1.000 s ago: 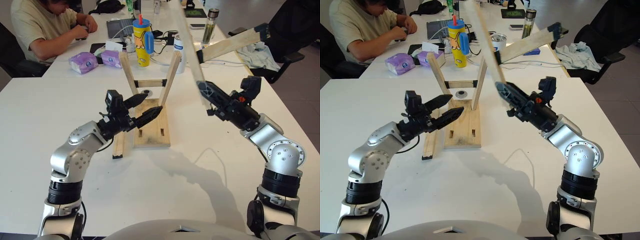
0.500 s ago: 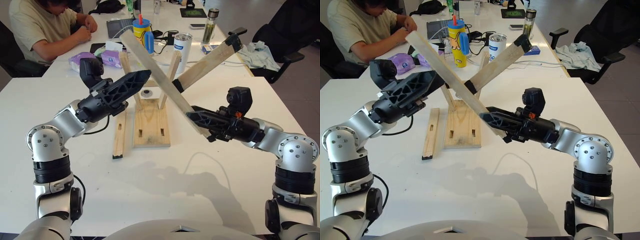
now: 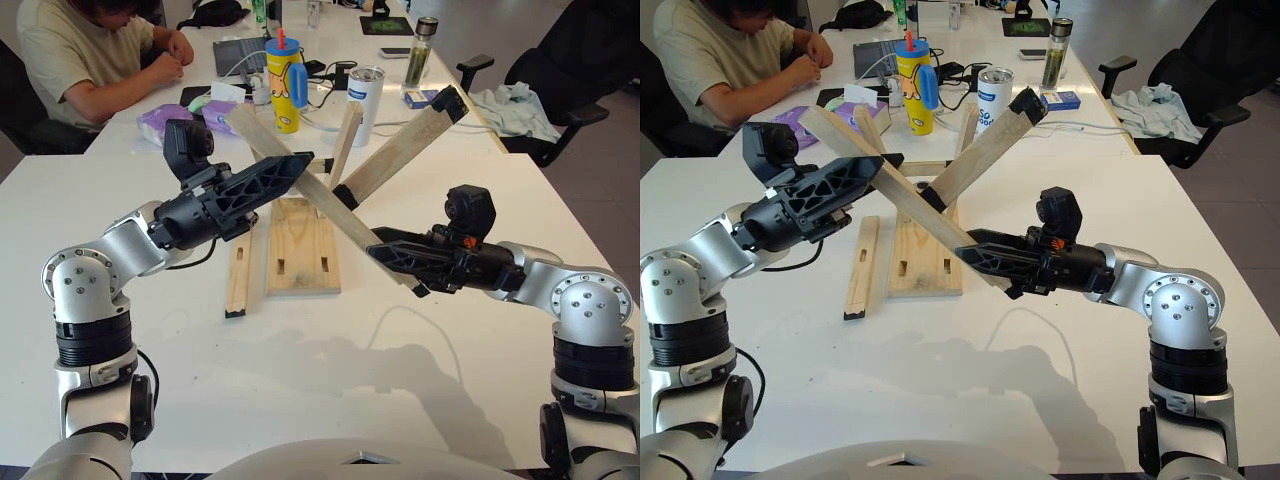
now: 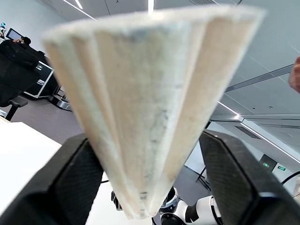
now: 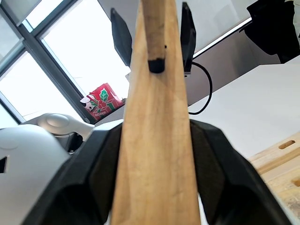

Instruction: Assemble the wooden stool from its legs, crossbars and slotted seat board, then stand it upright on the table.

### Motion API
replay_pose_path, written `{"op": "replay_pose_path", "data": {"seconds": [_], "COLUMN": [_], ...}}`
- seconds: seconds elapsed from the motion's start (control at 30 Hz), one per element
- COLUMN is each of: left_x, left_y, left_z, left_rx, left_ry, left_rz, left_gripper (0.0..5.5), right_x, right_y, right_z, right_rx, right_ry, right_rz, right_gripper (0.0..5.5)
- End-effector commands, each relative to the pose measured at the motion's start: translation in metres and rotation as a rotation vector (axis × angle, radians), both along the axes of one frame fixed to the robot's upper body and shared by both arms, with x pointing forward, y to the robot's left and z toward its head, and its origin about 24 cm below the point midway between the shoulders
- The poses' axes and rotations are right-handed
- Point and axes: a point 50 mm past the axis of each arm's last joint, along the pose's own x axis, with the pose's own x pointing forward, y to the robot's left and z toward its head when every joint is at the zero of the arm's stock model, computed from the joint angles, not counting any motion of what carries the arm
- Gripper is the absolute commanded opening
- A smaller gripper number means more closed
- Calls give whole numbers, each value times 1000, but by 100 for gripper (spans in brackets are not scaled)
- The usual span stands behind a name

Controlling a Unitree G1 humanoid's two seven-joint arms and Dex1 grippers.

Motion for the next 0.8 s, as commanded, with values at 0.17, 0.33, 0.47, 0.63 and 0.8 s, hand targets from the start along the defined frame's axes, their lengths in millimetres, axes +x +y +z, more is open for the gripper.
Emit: {"op": "replay_pose_path", "data": {"seconds": [0.17, 0.33, 0.47, 0.63, 0.8], "left_x": [-2, -2, -2, -2, 6], "left_y": [5, 11, 27, 52, 78], "left_z": [-4, -7, -11, -16, -3], "left_rx": [51, 69, 109, 180, 218], "left_ry": [2, 2, 8, 23, -35], "left_rz": [11, 32, 100, 179, 299], "left_gripper": [216, 214, 209, 207, 207], "right_x": [-2, 4, 12, 19, 27], "right_y": [-4, -4, -7, -5, 11], "right_z": [1, -2, -20, -50, -102], "right_rx": [-12, -67, -166, -373, -736], "right_ry": [-7, -17, 49, -7, -356], "right_rz": [11, -45, -125, -235, -338], "right_gripper": [207, 207, 280, 343, 345]}}
